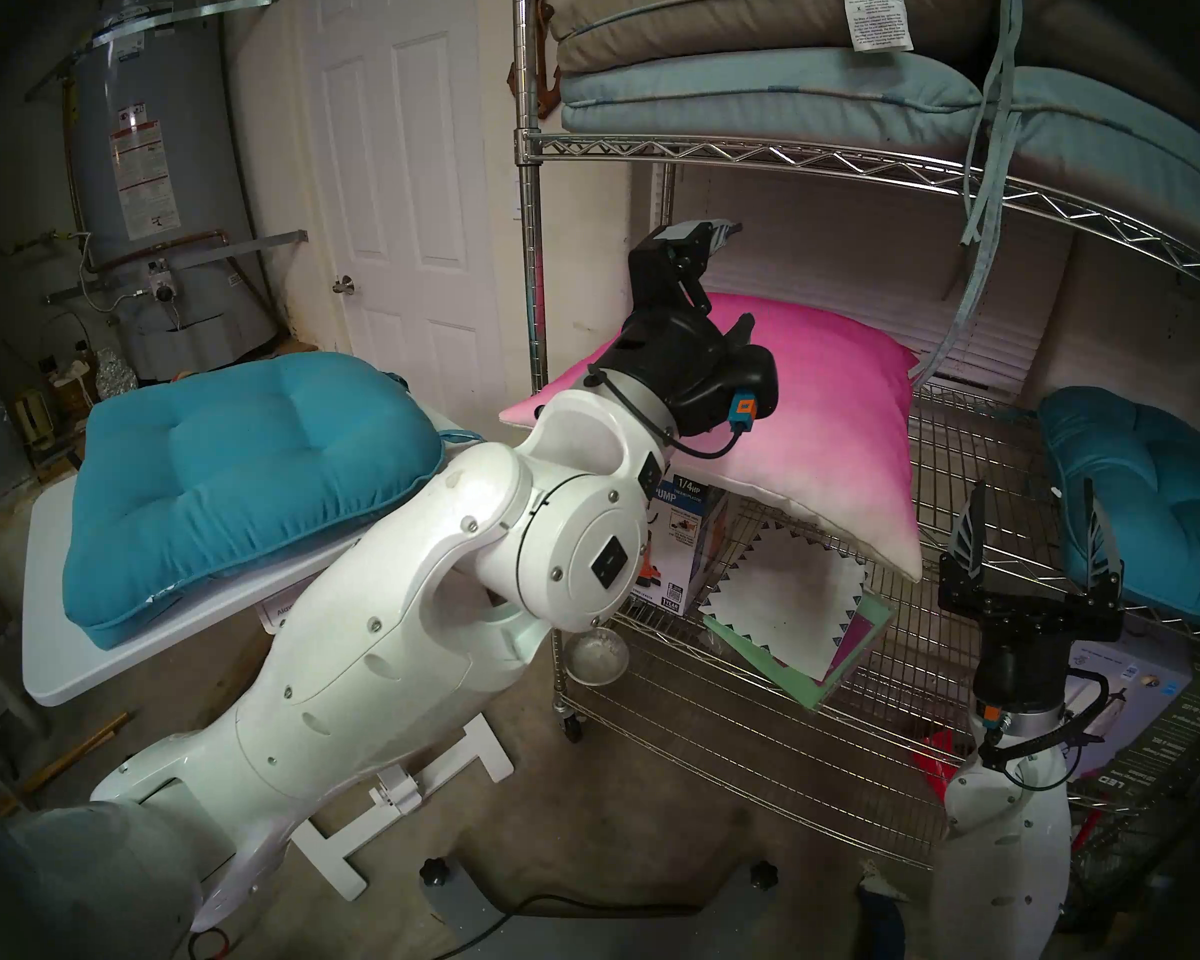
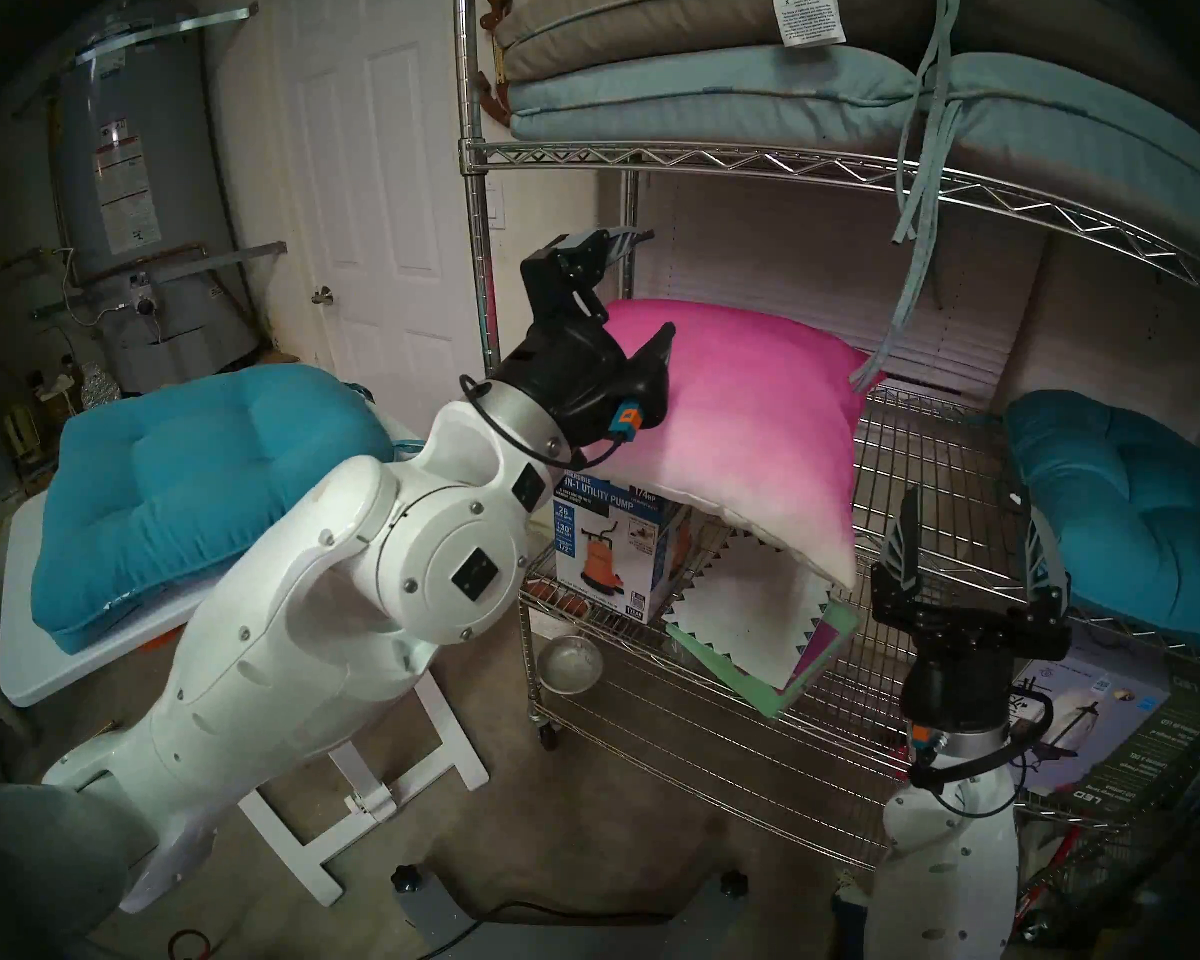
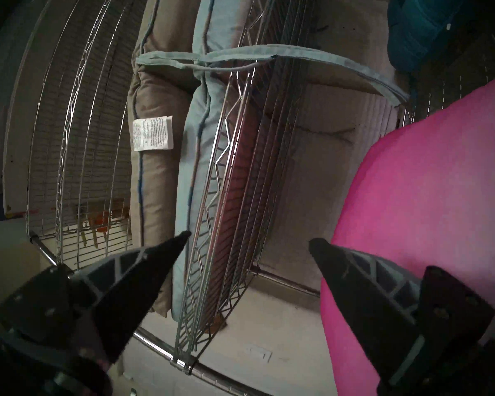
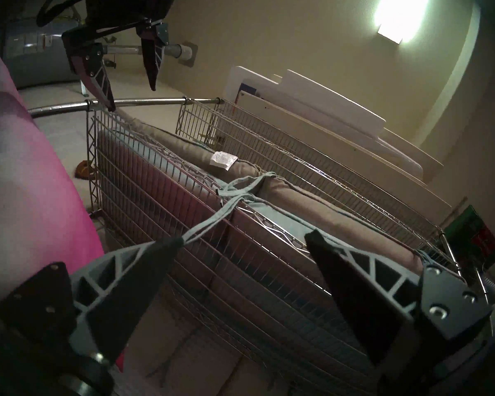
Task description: Put cushion on the shelf
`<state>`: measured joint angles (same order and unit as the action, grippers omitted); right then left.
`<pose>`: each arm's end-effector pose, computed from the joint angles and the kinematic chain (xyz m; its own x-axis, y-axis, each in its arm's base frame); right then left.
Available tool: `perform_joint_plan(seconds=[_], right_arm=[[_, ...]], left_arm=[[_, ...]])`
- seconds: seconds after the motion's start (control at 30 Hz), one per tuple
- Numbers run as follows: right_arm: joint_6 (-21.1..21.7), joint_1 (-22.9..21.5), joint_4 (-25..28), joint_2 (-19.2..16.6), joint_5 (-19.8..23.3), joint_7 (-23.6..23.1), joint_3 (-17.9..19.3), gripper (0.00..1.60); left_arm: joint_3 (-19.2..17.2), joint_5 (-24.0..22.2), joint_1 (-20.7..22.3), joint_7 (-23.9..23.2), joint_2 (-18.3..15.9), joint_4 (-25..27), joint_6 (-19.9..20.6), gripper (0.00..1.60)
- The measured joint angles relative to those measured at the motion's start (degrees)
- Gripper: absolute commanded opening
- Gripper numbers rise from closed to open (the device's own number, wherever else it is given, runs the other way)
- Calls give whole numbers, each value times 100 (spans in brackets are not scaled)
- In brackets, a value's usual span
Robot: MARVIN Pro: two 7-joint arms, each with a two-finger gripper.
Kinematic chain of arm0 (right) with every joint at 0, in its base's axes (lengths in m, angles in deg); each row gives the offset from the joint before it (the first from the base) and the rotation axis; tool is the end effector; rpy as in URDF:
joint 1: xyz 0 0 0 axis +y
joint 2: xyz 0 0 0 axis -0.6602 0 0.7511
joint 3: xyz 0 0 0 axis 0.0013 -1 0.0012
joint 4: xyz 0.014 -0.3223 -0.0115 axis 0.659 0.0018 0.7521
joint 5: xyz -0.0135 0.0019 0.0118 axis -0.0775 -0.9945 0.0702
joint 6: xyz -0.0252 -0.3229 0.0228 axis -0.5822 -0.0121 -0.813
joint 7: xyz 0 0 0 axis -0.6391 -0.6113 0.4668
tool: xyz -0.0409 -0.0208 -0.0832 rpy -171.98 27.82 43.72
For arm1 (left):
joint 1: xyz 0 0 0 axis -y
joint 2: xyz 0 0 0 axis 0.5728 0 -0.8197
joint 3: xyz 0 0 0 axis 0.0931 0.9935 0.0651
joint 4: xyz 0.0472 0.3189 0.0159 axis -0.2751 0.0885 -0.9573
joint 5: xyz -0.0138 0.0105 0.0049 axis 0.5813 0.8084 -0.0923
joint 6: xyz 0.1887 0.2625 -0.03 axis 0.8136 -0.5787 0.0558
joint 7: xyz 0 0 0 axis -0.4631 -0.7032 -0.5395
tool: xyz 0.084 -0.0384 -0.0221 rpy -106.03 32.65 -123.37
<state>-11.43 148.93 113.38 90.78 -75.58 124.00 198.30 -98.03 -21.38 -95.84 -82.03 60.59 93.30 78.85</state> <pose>0.2568 -0.1254 -0.2419 -0.5129 0.8505 0.1162 -0.7174 -0.4991 0.4860 0.3671 -0.1769 -0.0526 -0.6112 -0.7652 0.2023 0.1582 -0.3685 -0.9161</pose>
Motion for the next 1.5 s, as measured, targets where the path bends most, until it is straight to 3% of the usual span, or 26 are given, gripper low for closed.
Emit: perform_joint_plan(seconds=[0.43, 0.77, 0.93, 1.2, 1.23, 1.27, 1.5], right_arm=[[0, 745, 506, -414, 438, -1, -310, 160], [0, 1312, 789, -972, 1072, -4, -546, 160], [0, 1560, 897, -1268, 1436, -10, -631, 160], [0, 1905, 1014, -1792, 2006, -47, -730, 160], [0, 1960, 1030, -1889, 2103, -71, -744, 160], [0, 1991, 1039, -1946, 2159, -85, -750, 160], [0, 2201, 1088, -2321, 2534, -158, -791, 160]], left_arm=[[-103, 236, -459, -915, -549, 1074, 1049, 160], [-77, 557, -689, -1723, -990, 1358, 1829, 160], [-5, 811, -685, -2044, -1194, 1373, 2041, 160], [255, 1357, -470, -2463, -1550, 1380, 2038, 160], [311, 1457, -409, -2540, -1604, 1378, 1994, 15], [343, 1514, -372, -2585, -1633, 1375, 1964, 0], [530, 1835, -112, -2949, -1777, 1303, 1778, 0]])
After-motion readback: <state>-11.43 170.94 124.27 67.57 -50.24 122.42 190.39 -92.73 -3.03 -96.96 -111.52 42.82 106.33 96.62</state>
